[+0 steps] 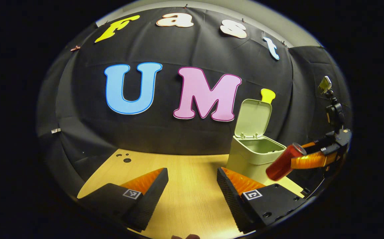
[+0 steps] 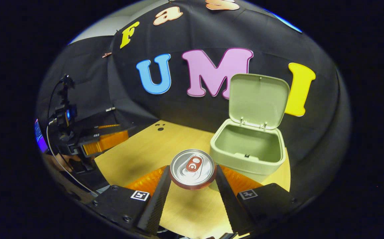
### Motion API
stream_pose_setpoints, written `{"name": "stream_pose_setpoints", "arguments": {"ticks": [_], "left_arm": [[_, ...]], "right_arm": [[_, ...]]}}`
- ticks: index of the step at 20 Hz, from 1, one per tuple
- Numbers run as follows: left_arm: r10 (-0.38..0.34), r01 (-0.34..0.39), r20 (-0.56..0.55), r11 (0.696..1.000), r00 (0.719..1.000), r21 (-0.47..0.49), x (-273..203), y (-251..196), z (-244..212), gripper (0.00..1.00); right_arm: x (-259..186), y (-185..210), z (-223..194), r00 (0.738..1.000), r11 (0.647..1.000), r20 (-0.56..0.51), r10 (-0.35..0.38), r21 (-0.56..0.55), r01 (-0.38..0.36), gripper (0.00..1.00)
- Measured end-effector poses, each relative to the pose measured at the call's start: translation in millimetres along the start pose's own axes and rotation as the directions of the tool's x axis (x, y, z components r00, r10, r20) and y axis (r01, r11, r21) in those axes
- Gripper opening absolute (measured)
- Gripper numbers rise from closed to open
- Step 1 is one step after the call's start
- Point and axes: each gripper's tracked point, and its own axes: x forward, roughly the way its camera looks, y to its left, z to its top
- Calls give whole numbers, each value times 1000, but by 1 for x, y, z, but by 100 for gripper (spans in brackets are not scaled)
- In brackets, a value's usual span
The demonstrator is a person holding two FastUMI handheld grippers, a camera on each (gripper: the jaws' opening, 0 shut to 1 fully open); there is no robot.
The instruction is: Press the lid of the desktop garbage bin to open it, pick up the crumpled paper on the desktop and throw it into the bin, then pick up the pop can on the desktop and drop it into the bin, and finally close the garbage bin lid.
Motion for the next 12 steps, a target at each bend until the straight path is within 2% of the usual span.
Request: {"name": "stream_pose_setpoints", "arguments": {"ticks": [7, 12], "left_arm": [[-3, 3, -4, 1000, 1000, 2, -6, -5, -2, 95], [1, -1, -11, 1000, 1000, -11, -8, -5, -5, 95]], "right_arm": [[13, -33, 48, 992, 999, 111, -53, 8, 52, 82], [31, -51, 62, 989, 996, 126, -78, 52, 72, 82]]}}
